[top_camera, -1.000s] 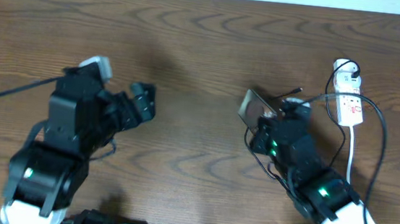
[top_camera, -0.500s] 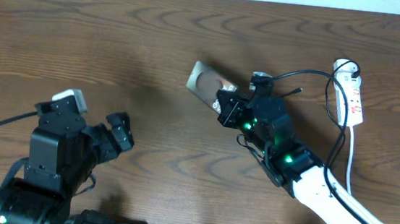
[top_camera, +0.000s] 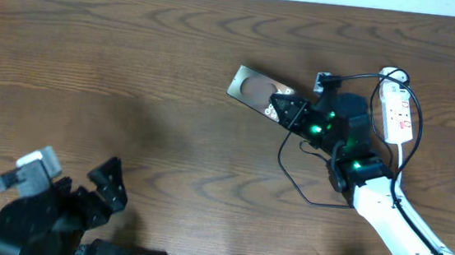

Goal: Plug charger to phone and switch on socket
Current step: 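Release the phone from the left gripper and retract the left arm, then bring the left gripper back and grasp the phone's left end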

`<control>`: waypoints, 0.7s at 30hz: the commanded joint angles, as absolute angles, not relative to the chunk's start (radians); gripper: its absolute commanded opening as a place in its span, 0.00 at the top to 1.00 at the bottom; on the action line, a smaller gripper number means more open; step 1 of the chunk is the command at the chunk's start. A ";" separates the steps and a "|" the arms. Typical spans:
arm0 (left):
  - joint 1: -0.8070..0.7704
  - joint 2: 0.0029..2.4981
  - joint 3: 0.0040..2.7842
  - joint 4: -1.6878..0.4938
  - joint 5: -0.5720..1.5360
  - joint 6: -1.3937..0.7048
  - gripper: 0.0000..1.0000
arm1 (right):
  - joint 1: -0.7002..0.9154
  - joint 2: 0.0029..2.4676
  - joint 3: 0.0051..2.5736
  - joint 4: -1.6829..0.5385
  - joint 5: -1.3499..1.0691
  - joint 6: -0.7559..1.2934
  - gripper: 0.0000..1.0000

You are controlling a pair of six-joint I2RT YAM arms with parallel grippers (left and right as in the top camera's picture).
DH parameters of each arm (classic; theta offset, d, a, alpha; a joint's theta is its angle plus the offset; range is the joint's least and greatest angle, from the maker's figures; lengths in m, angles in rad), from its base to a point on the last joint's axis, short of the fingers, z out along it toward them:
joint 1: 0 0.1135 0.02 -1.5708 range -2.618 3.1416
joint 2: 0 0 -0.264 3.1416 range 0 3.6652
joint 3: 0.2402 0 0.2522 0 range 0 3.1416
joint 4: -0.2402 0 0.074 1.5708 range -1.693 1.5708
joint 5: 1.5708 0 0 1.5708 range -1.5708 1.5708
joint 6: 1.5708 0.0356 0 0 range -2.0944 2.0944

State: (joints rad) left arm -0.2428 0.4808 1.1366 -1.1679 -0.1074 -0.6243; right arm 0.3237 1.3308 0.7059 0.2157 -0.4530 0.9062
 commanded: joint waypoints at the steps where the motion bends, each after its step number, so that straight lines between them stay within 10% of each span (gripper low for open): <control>1: -0.239 0.444 1.100 -1.174 -0.124 -0.641 0.00 | 0.278 1.316 0.630 0.337 -0.622 0.925 0.99; 9: -0.239 0.440 1.000 -1.132 -0.112 -0.763 0.02 | 0.245 1.327 0.352 0.963 -0.628 1.224 0.99; 21: -0.239 0.458 0.732 -0.705 0.051 -0.922 0.02 | 0.350 1.391 0.330 1.098 -0.598 1.343 0.99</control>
State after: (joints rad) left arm -0.2428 0.4461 0.7940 -0.7723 -0.0208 -0.8364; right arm 0.3210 1.3914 0.3237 1.0641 -0.6136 1.2797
